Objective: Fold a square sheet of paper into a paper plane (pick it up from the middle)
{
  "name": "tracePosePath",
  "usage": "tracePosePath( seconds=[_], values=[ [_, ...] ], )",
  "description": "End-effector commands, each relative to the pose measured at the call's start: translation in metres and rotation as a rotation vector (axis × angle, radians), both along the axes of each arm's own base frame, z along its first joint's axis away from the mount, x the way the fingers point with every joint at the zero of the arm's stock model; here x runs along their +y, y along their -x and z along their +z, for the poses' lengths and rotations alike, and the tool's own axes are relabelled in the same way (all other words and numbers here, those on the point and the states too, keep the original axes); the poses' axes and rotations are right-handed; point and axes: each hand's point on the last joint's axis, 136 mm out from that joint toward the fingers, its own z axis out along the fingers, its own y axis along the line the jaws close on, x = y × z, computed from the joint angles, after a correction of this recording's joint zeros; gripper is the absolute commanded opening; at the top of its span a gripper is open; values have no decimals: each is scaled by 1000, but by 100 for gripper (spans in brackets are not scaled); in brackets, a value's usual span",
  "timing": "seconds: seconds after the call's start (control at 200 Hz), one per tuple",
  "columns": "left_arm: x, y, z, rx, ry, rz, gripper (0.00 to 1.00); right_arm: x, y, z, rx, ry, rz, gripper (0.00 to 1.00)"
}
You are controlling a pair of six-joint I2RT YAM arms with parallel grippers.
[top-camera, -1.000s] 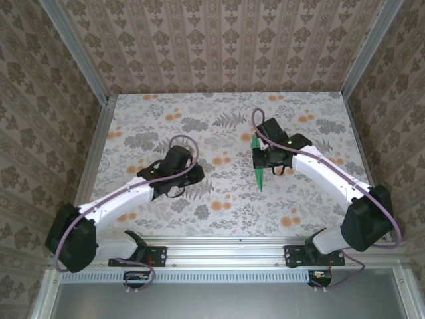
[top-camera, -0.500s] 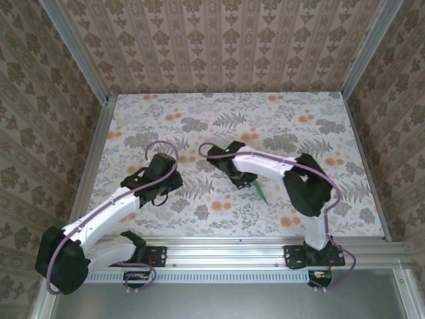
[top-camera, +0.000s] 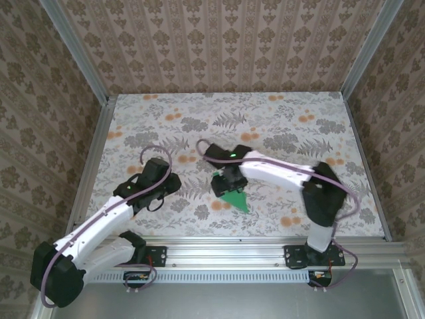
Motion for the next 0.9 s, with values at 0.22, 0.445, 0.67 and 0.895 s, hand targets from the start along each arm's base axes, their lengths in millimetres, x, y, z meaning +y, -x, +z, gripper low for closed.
tracePosePath(
  seconds=[0.22,0.445,0.67,0.895],
  values=[
    [-68,6,-9,65,44,-257,33,-22,14,1,156,-532,-118,17],
    [-112,13,-27,137,-4,-341,30,-20,15,-30,223,-523,-125,8],
    [-129,16,-40,182,-8,-370,29,-29,5,-56,252,-484,-161,7],
    [-139,19,-47,210,19,-384,29,-42,2,-73,279,-451,-188,7]
  ],
)
